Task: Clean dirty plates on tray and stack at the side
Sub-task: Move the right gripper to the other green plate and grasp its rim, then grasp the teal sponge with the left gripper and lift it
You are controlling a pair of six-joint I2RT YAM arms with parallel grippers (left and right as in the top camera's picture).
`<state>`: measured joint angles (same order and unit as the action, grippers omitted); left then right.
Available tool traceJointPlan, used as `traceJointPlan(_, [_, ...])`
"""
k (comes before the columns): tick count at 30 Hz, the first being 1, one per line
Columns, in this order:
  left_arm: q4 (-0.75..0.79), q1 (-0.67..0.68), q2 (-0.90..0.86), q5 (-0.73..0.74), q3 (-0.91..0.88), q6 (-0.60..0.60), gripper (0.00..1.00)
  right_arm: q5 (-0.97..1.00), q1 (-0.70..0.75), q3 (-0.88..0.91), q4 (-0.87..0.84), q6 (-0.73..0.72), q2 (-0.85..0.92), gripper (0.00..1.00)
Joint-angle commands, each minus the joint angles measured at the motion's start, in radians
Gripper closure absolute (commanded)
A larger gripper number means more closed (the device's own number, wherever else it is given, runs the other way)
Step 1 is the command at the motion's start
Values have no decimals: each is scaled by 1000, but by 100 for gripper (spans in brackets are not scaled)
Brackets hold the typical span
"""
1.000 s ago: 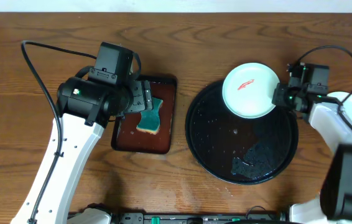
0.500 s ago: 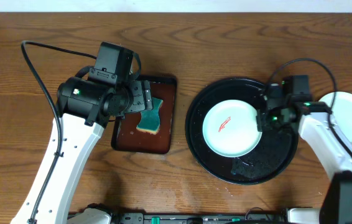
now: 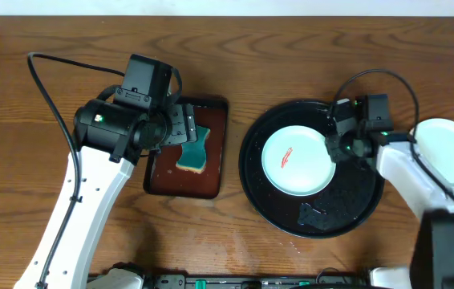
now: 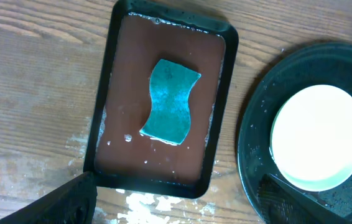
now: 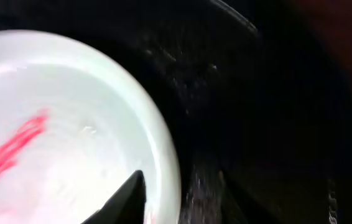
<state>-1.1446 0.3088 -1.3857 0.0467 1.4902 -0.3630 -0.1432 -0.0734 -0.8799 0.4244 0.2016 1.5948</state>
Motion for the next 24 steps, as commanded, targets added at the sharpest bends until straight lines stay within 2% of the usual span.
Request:
traceJointPlan(1, [-1,-2,0,-5,0,-5,17,-37,-6,-20,106,-198,-170,61])
traceJointPlan(4, [5,-2,0,-5,0,-4,17,-66,-6,-20,220,-262,-220,57])
traceJointPlan(10, [24,-2,-38,-14,-10,-2,19,-77,-6,-19,381,-318,-224,55])
traceJointPlan(16, [83,-2,-195,-12,-144,41,30,-97,-6,-19,406,-320,-224,58])
traceJointPlan(21, [153,-2,-371,-9,-204,56,34,-97,-6,-19,407,-321,-224,59])
traceJointPlan(24, [188,-2,-474,-2,-204,56,45,-97,-6,-19,406,-321,-224,58])
